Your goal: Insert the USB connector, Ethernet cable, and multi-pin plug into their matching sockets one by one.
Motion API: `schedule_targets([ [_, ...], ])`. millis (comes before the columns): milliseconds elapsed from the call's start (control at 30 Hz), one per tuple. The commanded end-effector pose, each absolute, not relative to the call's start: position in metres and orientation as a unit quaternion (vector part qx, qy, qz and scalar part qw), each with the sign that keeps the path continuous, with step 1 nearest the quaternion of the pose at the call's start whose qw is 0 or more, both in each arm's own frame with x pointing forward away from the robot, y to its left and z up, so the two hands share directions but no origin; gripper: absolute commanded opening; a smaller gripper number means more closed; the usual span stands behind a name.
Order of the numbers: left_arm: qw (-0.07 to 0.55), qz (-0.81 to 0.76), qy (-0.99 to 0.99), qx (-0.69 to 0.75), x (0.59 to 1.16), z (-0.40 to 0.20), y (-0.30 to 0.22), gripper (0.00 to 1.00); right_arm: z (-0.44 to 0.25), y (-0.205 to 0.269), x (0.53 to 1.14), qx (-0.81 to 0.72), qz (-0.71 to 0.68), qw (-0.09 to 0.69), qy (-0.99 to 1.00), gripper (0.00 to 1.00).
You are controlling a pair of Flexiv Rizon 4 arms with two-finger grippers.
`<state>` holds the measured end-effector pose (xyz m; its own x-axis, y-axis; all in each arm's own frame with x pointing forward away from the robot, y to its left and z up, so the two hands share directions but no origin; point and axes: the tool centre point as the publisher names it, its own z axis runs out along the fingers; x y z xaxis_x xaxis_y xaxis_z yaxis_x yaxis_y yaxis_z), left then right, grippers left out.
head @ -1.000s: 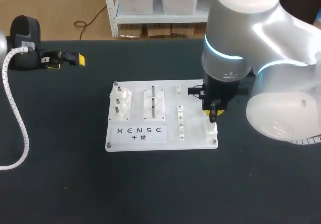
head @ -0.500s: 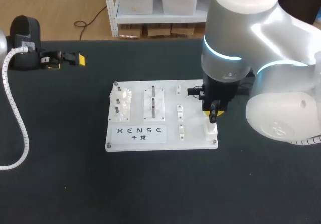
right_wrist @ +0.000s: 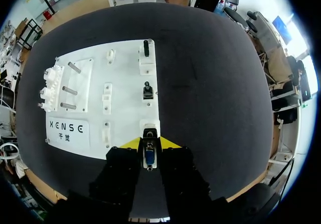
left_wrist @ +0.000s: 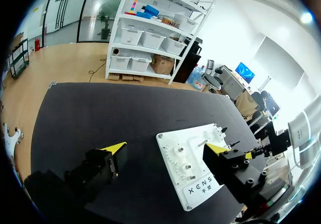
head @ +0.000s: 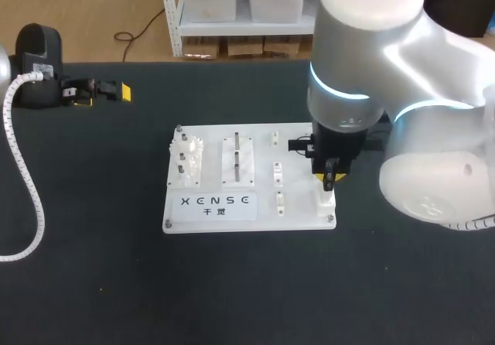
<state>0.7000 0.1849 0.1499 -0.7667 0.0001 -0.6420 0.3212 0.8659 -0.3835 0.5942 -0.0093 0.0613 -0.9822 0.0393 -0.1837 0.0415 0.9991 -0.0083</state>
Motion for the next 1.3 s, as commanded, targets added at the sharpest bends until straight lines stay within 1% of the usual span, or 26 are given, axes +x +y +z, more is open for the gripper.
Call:
schedule_targets([
  [33,0.330,-0.243,0.908,0.088,0.700,0.150,0.185,1.00,0.054,-0.011,0.589,0.024,-0.005,0.096,0.995,0.00],
  [567,0.330,-0.243,0.908,0.088,0.700,0.150,0.185,1.00,0.022,-0.008,0.598,0.038,-0.013,0.051,0.998,0.00],
  [800,0.330,-0.243,0.908,0.088,0.700,0.150,0.185,1.00,0.018,-0.009,0.600,0.032,-0.020,0.046,0.998,0.00],
  [900,0.330,-0.243,0.908,0.088,0.700,0.150,0.185,1.00,0.026,-0.009,0.604,0.031,-0.017,0.059,0.998,0.00],
  [933,0.330,-0.243,0.908,0.088,0.700,0.150,0.185,1.00,0.030,-0.009,0.605,0.032,-0.016,0.064,0.997,0.07],
  [967,0.330,-0.243,0.908,0.088,0.700,0.150,0.185,1.00,0.033,-0.009,0.607,0.033,-0.015,0.066,0.997,0.16],
  [1000,0.330,-0.243,0.908,0.088,0.700,0.150,0.185,1.00,0.035,-0.010,0.608,0.033,-0.016,0.073,0.997,0.32],
  [1033,0.330,-0.243,0.908,0.088,0.700,0.150,0.185,1.00,0.039,-0.010,0.610,0.034,-0.017,0.077,0.996,0.91],
  [1067,0.330,-0.243,0.908,0.088,0.700,0.150,0.185,1.00,0.041,-0.011,0.611,0.036,-0.016,0.082,0.996,1.00],
  [1300,0.330,-0.243,0.908,0.088,0.700,0.150,0.185,1.00,0.061,-0.013,0.615,0.043,-0.011,0.100,0.994,1.00],
])
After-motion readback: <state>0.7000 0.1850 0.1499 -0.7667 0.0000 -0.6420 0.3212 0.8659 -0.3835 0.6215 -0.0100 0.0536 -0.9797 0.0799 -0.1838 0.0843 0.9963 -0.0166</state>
